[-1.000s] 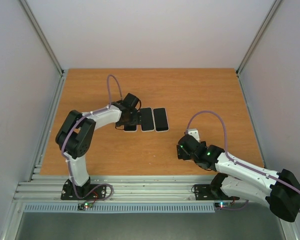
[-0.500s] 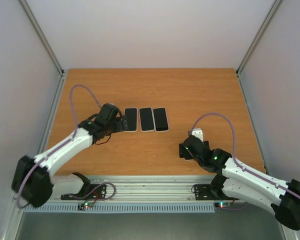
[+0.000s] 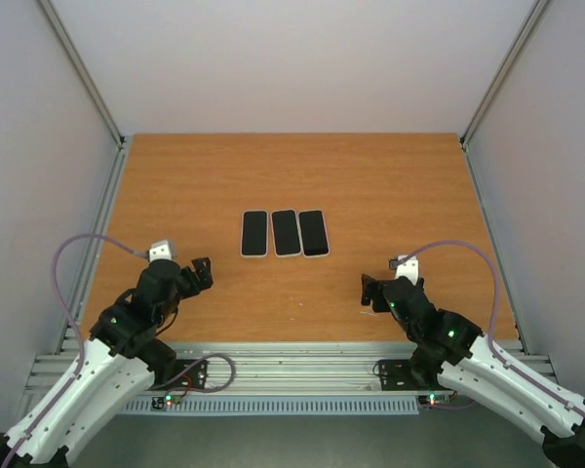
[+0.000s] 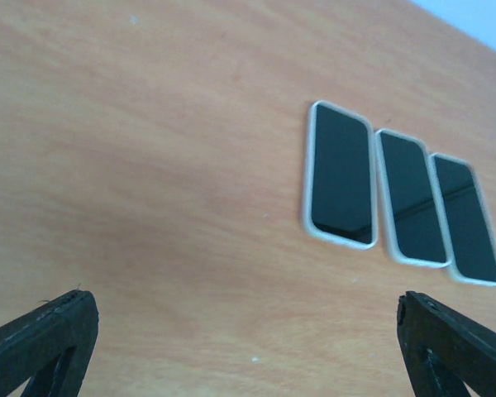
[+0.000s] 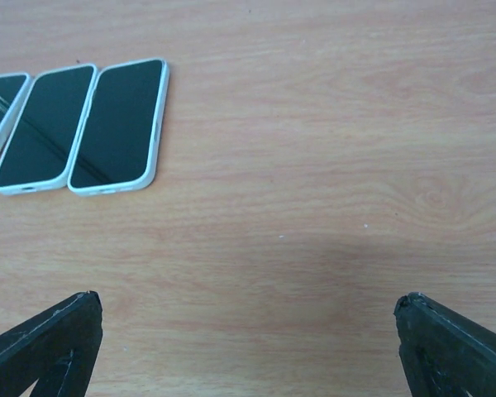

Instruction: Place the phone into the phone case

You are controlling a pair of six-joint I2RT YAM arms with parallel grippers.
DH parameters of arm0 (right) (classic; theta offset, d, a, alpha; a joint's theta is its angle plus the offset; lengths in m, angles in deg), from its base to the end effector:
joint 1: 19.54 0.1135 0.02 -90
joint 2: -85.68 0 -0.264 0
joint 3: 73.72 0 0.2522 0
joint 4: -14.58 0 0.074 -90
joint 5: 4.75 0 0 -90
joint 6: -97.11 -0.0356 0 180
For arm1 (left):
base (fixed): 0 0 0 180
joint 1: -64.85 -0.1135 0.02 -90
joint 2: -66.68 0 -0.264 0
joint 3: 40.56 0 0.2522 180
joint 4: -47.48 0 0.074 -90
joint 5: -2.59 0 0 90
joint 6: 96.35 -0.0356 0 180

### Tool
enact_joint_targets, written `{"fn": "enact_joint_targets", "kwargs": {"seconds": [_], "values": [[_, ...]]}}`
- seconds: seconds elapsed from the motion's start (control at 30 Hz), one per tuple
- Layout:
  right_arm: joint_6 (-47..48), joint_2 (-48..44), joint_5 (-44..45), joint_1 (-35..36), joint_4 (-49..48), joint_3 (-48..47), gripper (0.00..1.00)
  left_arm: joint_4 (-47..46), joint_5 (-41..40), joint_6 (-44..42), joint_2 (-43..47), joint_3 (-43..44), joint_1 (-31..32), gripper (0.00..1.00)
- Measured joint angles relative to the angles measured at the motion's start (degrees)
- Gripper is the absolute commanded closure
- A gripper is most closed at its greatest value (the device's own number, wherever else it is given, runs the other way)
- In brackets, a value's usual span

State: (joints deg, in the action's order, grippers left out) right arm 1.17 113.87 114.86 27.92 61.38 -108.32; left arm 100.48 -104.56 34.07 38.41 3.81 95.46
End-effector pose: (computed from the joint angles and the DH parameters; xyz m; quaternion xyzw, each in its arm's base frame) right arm 0.0927 0.0750 0.1984 -0.2108 0.8586 -0.0250 0.4666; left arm 0.1053 -0.0501 0.2436 -0.1420 0.8756 -0.1482 0.4372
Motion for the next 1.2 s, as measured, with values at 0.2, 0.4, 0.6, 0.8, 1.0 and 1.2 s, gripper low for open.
{"fn": "enact_joint_targets", "kwargs": {"seconds": [0.2,0.4,0.6,0.8,1.0,1.2], "values": [[0.4,-8.5,1.7,0.0,1.1,2.2,0.02,-0.4,-1.0,0.2,3.9,-8.9,0.0,0.01],[0.4,-11.5,2.9,0.0,1.5,2.8,0.01,-1.5,-0.9,-0.6,8.9,-14.8,0.0,0.01],[0.6,-7.5,3.2,0.0,0.5,2.9,0.02,-1.6,-1.8,-1.9,18.0,-16.7,0.0,0.01],[0.9,-0.7,3.3,0.0,-1.0,2.9,0.02,-1.4,-3.1,-1.2,20.4,-16.8,0.0,0.01],[0.9,3.4,3.6,0.0,-1.8,2.5,0.01,-1.3,-3.6,-0.8,17.5,-16.8,0.0,0.01],[0.9,3.8,3.6,0.0,-2.1,2.5,0.02,-1.3,-3.9,-0.4,15.4,-16.8,0.0,0.01]]}}
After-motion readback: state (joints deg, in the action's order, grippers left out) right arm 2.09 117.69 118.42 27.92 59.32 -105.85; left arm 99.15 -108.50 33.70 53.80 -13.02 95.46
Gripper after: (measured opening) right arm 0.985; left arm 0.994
